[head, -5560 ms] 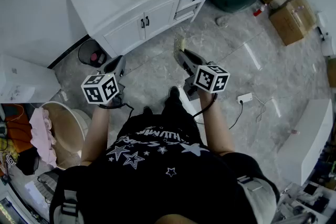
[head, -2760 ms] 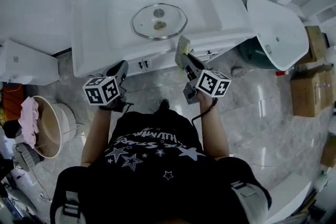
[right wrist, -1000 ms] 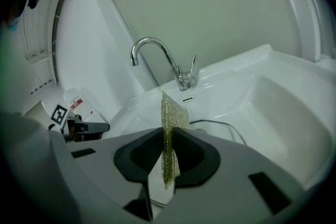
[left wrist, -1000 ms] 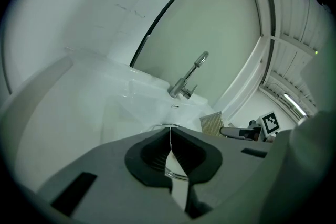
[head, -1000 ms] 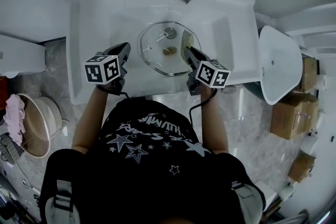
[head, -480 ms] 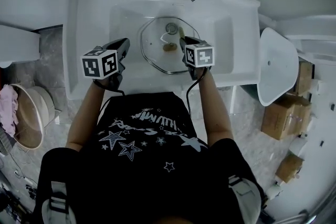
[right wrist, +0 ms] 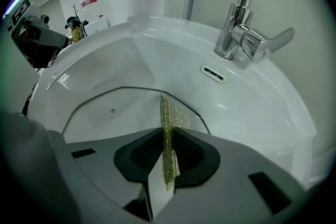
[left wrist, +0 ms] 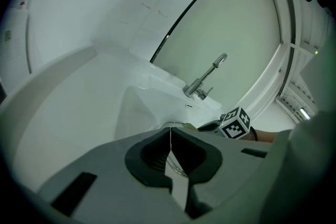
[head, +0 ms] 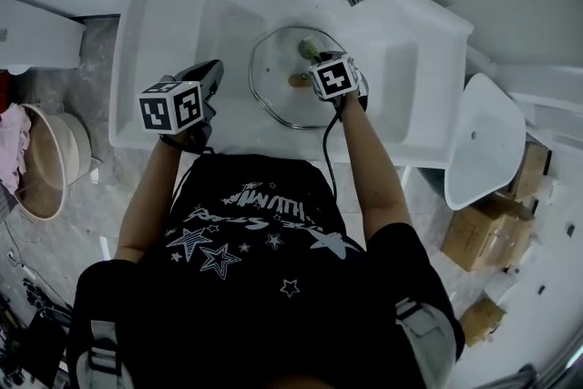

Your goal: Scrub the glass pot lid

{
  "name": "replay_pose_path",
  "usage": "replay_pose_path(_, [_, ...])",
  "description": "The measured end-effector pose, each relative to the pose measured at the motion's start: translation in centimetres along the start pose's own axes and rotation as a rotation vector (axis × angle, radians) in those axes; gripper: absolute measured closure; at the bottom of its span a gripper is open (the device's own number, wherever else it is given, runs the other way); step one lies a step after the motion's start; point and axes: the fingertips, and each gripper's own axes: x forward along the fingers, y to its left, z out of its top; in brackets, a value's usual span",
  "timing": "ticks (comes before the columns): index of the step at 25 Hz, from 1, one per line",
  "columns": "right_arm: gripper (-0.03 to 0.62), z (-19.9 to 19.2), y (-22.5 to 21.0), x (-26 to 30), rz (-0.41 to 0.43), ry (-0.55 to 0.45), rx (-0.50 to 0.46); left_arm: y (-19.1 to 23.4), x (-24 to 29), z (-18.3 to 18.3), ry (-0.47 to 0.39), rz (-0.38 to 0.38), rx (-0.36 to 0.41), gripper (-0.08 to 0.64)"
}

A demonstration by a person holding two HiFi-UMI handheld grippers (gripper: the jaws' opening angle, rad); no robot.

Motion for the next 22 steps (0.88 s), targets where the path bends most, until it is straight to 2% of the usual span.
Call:
replay_pose_path(10, [0.528, 1.6, 1.5, 3.1, 0.071, 0.031, -0.127, 0.7, -1.0, -0.9, -0.033, 0.071, -0.056, 0.548])
replay_pose_path(18, [0.52, 1.7, 3.9, 4.2, 0.167, 0.054, -0.134, 1.3, -1.2, -1.0, -0.039, 0.094, -0.079, 0.548])
replay_pose_path(22, [0.52, 2.5, 5.2, 4.5, 0.22, 0.009, -0.207, 1.5, -1.1, -1.0, -0.036, 0.098, -0.081, 0.548])
